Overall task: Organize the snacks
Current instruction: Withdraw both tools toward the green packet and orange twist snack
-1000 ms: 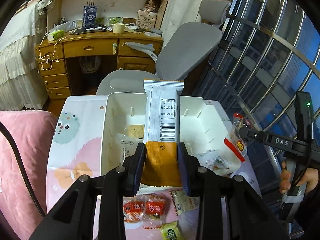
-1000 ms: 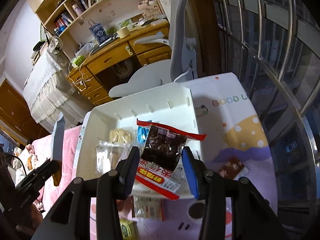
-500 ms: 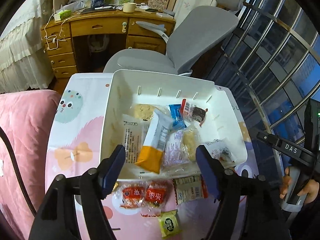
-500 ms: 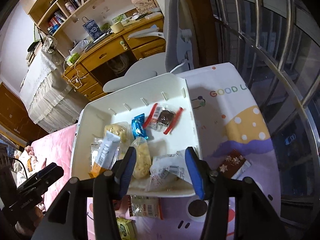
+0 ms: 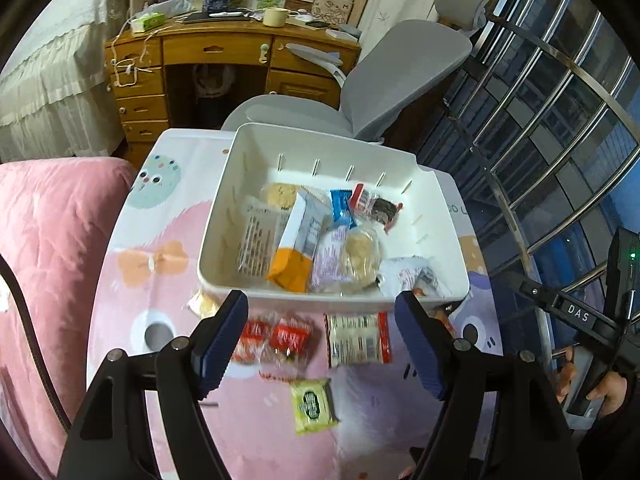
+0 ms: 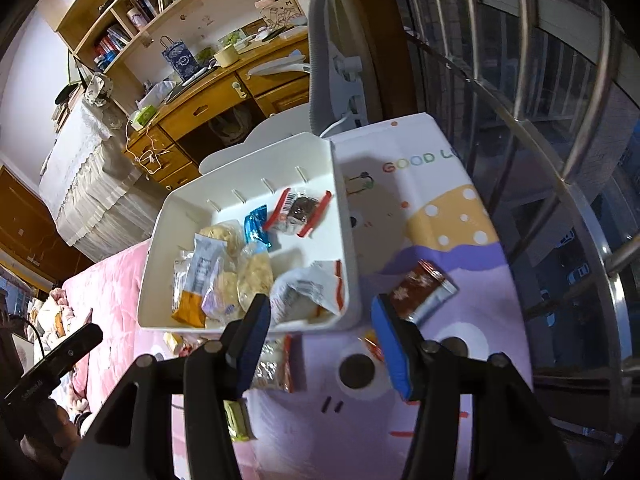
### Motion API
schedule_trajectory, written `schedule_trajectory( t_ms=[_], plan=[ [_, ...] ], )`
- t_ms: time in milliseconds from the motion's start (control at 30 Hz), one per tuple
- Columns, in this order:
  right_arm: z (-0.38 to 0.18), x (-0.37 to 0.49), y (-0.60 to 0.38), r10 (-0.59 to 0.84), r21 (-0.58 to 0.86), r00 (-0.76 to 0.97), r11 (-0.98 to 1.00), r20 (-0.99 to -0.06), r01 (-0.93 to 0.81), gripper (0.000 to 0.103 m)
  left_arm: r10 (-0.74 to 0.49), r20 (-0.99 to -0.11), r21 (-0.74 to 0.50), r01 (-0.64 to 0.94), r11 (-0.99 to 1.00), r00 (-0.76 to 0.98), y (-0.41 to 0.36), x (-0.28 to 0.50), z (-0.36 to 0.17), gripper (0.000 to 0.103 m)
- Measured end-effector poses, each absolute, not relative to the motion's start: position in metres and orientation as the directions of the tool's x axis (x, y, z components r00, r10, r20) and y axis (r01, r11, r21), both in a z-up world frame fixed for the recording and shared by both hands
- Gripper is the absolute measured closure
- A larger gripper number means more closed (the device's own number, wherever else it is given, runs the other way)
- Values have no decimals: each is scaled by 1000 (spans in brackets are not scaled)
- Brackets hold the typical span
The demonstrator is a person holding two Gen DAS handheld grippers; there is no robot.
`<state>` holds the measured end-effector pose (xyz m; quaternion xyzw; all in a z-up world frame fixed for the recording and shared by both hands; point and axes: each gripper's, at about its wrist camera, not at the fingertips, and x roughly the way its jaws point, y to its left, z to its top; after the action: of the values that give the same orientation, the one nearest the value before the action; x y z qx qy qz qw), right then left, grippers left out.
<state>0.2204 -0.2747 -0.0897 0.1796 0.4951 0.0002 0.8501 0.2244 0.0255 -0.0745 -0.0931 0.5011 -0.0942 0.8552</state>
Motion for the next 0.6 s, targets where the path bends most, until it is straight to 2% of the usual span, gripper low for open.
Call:
schedule_trajectory(
  t_ms=[600],
  plan=[
    [-117, 166, -308, 172, 236, 499, 970, -849, 66, 50, -129, -888, -186, -88, 979, 441, 1, 154, -94, 26]
  ],
)
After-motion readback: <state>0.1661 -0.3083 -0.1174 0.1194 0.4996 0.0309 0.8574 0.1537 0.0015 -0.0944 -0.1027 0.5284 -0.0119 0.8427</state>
